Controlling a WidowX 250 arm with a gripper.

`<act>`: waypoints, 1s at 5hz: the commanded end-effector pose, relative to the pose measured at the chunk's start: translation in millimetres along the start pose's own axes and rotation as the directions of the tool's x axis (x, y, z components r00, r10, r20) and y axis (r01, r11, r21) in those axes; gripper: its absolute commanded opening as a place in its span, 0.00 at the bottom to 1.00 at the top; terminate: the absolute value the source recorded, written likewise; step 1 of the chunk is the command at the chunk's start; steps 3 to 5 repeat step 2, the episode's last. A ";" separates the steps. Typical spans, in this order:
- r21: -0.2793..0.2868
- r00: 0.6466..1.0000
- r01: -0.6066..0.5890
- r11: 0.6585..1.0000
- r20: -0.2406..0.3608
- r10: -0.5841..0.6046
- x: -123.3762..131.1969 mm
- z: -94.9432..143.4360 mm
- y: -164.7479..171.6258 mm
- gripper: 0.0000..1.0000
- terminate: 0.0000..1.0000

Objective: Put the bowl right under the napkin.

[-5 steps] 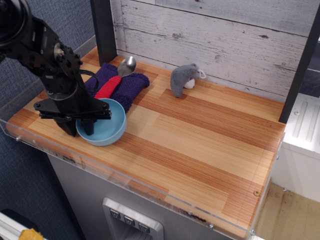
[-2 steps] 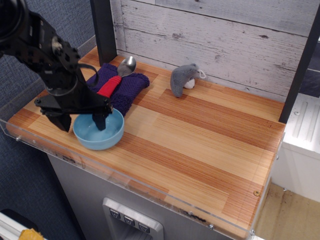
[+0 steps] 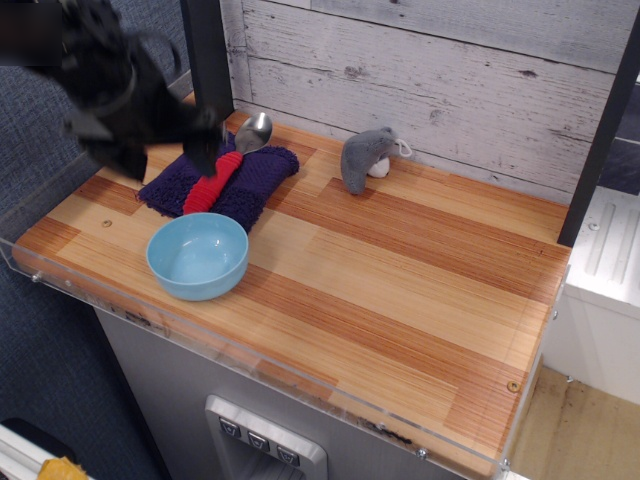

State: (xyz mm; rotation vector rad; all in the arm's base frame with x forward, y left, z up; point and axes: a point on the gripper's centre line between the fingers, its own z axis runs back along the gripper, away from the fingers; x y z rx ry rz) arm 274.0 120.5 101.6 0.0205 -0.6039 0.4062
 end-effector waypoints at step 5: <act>-0.199 0.950 0.308 0.930 0.115 -0.290 11.8 43.5 -61.9 1.00 1.00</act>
